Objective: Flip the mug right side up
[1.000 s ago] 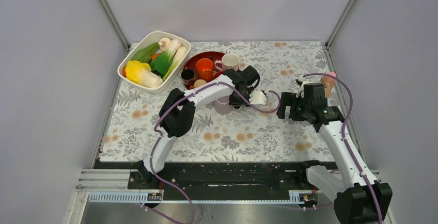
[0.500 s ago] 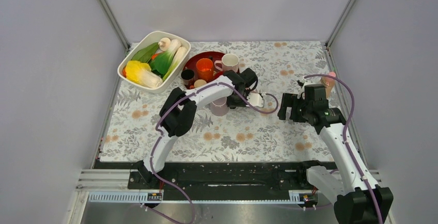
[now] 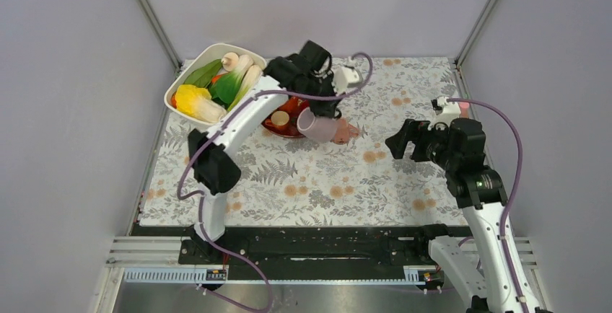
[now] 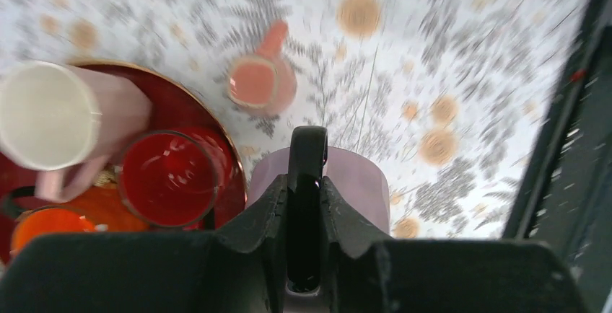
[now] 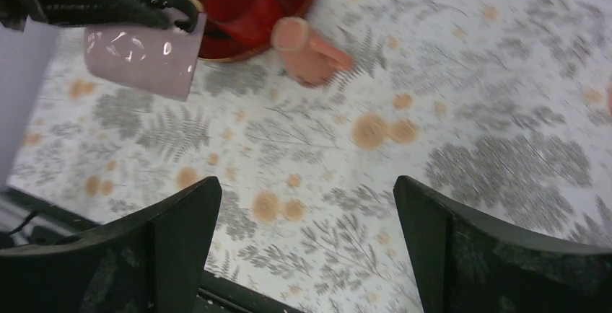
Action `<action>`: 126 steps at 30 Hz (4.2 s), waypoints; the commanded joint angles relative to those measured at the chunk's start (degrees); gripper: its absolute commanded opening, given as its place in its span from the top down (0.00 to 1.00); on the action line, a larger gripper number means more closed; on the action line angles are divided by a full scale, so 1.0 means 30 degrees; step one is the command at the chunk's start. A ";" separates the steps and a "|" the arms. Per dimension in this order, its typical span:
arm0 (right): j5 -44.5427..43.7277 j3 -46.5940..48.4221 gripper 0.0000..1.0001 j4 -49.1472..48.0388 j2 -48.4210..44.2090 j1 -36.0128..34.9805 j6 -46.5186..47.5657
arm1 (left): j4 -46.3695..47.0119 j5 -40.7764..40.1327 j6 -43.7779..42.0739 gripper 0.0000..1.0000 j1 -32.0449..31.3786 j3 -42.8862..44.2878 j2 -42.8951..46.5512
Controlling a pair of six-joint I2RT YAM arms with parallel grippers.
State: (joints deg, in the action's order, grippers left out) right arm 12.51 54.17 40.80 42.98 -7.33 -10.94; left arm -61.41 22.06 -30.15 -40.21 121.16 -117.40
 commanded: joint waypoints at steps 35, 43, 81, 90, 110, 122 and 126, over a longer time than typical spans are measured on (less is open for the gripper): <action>1.0090 -0.0465 0.54 -2.3670 0.4331 -0.4969 -0.9055 | 0.3127 1.3801 0.9832 1.00 -0.0256 0.5728 0.5424; 0.6036 -0.0725 1.00 -1.8257 0.2902 -0.5027 -0.6761 | 0.2768 0.5060 0.8665 0.30 0.0937 0.5098 0.5559; -0.6674 0.5927 1.00 -0.5025 0.8579 -0.8978 -0.9766 | 0.5436 -1.1748 0.4064 0.65 -0.2940 -0.4165 0.5070; -0.1719 0.4444 0.49 -0.9150 0.8891 -0.8943 -0.6375 | 0.5260 -1.0049 0.4804 1.00 0.0195 -0.6394 0.6702; 0.6225 1.3481 0.12 -0.3246 1.9637 -1.0853 1.1901 | 0.5918 -0.4173 0.7246 1.00 1.4205 -1.4233 1.3001; 0.3275 1.4793 0.11 -0.2323 2.4862 -1.3081 2.1143 | 0.6405 -0.3585 0.7420 1.00 1.5567 -1.4780 1.2696; 0.2080 1.5213 0.09 -0.2498 2.5775 -1.3083 2.2078 | 0.6222 -0.3324 0.7414 1.00 1.5827 -1.4588 1.2573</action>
State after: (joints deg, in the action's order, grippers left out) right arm 23.64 97.82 35.16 118.87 -46.81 48.07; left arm -46.70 8.99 -8.95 6.31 74.48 -80.01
